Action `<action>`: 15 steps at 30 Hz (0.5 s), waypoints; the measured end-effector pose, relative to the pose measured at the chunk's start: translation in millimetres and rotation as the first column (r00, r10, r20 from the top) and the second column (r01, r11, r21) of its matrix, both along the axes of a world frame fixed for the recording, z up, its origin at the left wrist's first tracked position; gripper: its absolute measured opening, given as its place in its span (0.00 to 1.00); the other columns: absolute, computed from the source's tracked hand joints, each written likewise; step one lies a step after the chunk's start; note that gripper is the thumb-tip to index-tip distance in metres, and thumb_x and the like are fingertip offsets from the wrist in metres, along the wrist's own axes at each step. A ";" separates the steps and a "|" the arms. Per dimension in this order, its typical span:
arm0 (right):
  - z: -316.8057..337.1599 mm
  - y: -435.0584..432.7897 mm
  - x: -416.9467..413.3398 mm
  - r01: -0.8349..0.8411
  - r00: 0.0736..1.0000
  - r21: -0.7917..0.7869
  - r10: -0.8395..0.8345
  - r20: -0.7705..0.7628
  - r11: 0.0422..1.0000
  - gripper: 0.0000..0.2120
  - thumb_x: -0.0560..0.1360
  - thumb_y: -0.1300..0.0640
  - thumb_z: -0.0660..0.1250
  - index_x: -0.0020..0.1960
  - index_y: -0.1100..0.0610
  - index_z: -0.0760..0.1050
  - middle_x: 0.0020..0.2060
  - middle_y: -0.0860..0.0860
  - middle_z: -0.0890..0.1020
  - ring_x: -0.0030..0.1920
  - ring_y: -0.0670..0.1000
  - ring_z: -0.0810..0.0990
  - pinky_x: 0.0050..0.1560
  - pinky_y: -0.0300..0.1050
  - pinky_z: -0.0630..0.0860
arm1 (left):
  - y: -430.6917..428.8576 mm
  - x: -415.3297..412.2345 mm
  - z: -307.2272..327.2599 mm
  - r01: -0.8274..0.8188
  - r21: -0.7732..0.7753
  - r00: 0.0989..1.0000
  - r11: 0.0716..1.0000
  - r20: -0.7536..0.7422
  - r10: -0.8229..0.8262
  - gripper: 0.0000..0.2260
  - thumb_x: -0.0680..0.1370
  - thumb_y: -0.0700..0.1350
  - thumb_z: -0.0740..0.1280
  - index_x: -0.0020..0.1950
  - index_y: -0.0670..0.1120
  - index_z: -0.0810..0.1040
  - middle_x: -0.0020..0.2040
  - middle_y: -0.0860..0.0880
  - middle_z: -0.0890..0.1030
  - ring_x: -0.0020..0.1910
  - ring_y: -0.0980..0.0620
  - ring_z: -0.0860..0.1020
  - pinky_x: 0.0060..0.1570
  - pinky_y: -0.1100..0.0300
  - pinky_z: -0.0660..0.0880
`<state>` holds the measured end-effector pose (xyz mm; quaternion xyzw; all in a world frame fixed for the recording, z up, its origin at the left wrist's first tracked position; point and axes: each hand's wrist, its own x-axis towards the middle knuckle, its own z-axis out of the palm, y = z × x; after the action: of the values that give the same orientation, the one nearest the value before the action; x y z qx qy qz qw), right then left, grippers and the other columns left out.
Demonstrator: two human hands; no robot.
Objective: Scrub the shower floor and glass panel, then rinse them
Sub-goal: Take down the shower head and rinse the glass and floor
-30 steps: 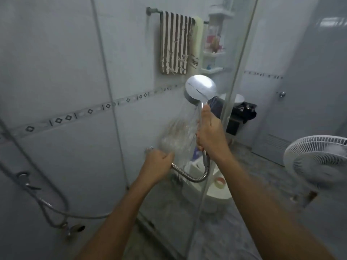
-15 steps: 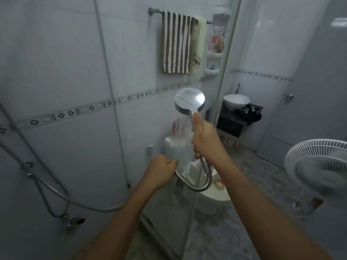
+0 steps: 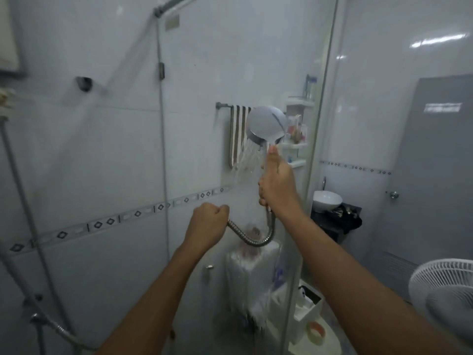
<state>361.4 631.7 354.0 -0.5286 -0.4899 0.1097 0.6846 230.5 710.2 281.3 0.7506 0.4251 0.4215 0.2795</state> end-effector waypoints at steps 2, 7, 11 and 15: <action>25.7 16.0 -3.5 0.024 0.998 0.067 -0.028 0.051 0.997 0.25 0.80 0.34 0.47 0.39 0.53 0.64 0.25 0.52 0.62 0.21 0.49 0.62 0.21 0.39 0.63 | 15.8 -1.7 24.1 -0.024 0.027 0.999 0.999 0.028 0.023 0.20 0.80 0.46 0.61 0.29 0.40 0.71 0.28 0.44 0.73 0.27 0.49 0.69 0.30 0.56 0.64; 92.5 51.4 -12.4 0.147 0.984 0.208 -0.165 0.072 0.967 0.26 0.79 0.32 0.46 0.37 0.52 0.63 0.26 0.53 0.66 0.22 0.50 0.66 0.22 0.41 0.67 | 48.8 -11.5 79.4 -0.074 0.077 0.989 0.994 0.137 0.063 0.20 0.79 0.46 0.60 0.35 0.33 0.78 0.34 0.40 0.81 0.31 0.45 0.73 0.32 0.55 0.67; 137.2 76.0 -27.5 0.165 0.976 0.260 -0.196 0.097 0.951 0.25 0.79 0.33 0.46 0.38 0.51 0.65 0.28 0.53 0.67 0.23 0.50 0.67 0.23 0.42 0.68 | 74.8 -25.6 115.9 -0.073 0.131 0.982 0.989 0.183 0.048 0.20 0.79 0.46 0.59 0.38 0.31 0.78 0.31 0.42 0.77 0.27 0.50 0.70 0.28 0.58 0.65; 164.8 100.7 -46.8 0.140 0.979 0.274 -0.175 0.108 0.952 0.25 0.79 0.33 0.47 0.40 0.52 0.66 0.29 0.53 0.68 0.21 0.49 0.67 0.22 0.40 0.68 | 99.0 -40.2 142.6 -0.062 0.158 0.969 0.986 0.247 0.021 0.18 0.79 0.46 0.59 0.33 0.37 0.75 0.29 0.46 0.74 0.26 0.49 0.69 0.29 0.57 0.65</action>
<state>314.6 732.4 518.9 -0.4758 -0.5004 -0.0468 0.7219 190.3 809.2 423.9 0.7044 0.3670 0.5501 0.2579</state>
